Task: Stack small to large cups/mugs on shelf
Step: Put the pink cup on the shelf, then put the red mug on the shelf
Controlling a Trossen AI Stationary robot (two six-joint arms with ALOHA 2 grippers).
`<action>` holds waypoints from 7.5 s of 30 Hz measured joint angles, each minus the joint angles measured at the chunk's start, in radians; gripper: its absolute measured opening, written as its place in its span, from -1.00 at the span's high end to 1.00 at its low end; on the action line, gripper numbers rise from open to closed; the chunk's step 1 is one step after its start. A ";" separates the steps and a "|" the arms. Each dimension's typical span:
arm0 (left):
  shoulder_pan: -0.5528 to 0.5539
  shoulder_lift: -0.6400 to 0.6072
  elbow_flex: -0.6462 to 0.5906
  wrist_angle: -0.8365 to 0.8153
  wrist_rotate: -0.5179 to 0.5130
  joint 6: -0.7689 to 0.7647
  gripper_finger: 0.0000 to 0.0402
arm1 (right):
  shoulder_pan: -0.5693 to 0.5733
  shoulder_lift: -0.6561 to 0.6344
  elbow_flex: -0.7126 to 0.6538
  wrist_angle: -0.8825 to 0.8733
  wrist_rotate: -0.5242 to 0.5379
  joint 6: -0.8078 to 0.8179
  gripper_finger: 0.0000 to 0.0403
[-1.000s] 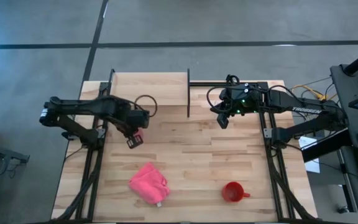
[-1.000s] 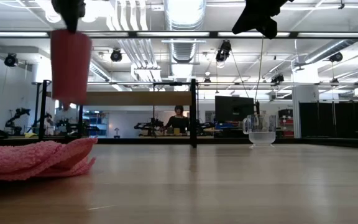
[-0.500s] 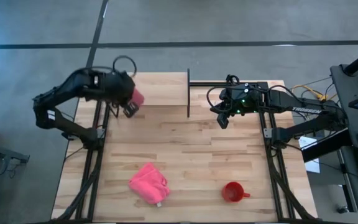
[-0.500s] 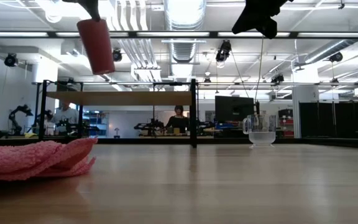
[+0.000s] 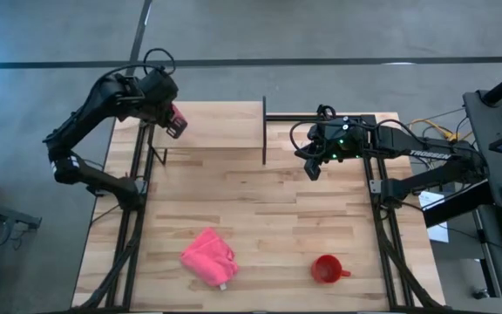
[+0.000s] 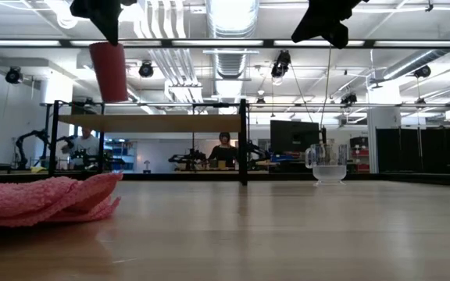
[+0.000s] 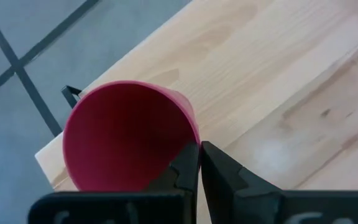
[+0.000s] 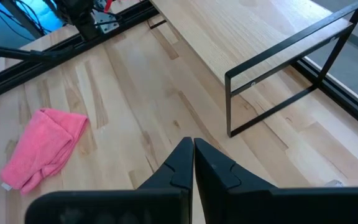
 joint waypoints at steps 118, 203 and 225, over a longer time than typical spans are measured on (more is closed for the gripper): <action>0.127 0.098 0.051 0.000 0.204 0.167 0.55 | 0.000 0.000 0.000 0.000 0.000 -0.004 0.96; -0.456 0.177 0.128 0.571 0.396 0.137 0.55 | 0.416 0.033 0.187 -0.690 -0.509 0.531 0.45; -0.464 0.157 0.139 0.777 0.407 0.199 0.55 | 0.524 0.067 -0.081 -0.330 -0.494 0.536 0.46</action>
